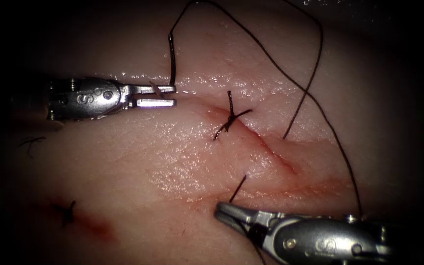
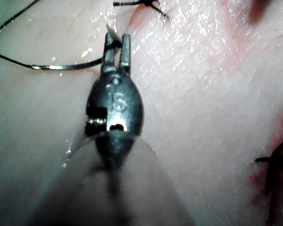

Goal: Wound Closure

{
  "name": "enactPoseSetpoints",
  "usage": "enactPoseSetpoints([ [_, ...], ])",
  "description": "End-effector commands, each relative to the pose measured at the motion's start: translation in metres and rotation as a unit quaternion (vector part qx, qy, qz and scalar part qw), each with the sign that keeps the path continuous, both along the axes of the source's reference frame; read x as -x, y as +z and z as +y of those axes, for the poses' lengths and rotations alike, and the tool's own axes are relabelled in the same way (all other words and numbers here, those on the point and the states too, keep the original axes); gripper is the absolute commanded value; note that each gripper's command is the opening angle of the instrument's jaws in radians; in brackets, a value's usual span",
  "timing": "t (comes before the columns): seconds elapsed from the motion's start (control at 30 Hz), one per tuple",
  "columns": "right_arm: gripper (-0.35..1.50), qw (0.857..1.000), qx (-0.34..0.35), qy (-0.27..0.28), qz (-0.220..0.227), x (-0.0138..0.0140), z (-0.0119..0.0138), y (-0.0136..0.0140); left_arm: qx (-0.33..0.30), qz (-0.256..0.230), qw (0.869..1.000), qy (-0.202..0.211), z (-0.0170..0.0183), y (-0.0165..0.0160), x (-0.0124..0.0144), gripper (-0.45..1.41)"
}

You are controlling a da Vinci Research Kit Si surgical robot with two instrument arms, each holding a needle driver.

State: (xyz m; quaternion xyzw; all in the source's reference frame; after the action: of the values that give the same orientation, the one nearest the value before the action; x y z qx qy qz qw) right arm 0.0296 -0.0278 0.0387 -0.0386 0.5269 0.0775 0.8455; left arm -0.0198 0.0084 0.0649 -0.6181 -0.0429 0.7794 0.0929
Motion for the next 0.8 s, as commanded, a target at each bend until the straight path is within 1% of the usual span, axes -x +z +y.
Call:
enactPoseSetpoints([
  [0.03, -0.35, 1.000, 0.002, -0.009, 0.000, -0.0023, -0.0011, -0.0007, 0.000, 0.000, 1.000, 0.002, -0.0002, 0.0006, 0.0005, -0.45],
  [0.2, -0.35, 1.000, 0.003, -0.024, -0.005, -0.0030, -0.0021, -0.0015, -0.001, -0.001, 1.000, 0.005, -0.0003, 0.0006, 0.0005, -0.45],
  [0.33, -0.35, 0.999, -0.003, -0.044, -0.001, -0.0037, -0.0033, -0.0023, -0.001, 0.000, 1.000, 0.005, -0.0003, 0.0006, 0.0006, -0.45],
  [0.4, -0.35, 0.998, -0.006, -0.057, 0.002, -0.0046, -0.0043, -0.0030, -0.001, 0.000, 1.000, 0.006, -0.0003, 0.0006, 0.0006, -0.45],
  [0.43, -0.35, 0.998, -0.007, -0.067, 0.004, -0.0056, -0.0053, -0.0038, -0.001, 0.001, 1.000, 0.007, -0.0004, 0.0006, 0.0007, -0.45],
  [0.47, -0.35, 0.998, -0.007, -0.067, 0.004, -0.0056, -0.0053, -0.0038, -0.001, 0.001, 1.000, 0.007, -0.0004, 0.0006, 0.0007, -0.45],
  [0.67, -0.35, 0.996, -0.008, -0.092, 0.011, -0.0078, -0.0075, -0.0062, -0.001, 0.001, 1.000, 0.009, -0.0004, 0.0006, 0.0007, -0.45],
  [0.8, -0.35, 0.995, -0.007, -0.102, 0.016, -0.0083, -0.0082, -0.0068, -0.001, 0.001, 1.000, 0.009, -0.0004, 0.0006, 0.0007, -0.45],
])
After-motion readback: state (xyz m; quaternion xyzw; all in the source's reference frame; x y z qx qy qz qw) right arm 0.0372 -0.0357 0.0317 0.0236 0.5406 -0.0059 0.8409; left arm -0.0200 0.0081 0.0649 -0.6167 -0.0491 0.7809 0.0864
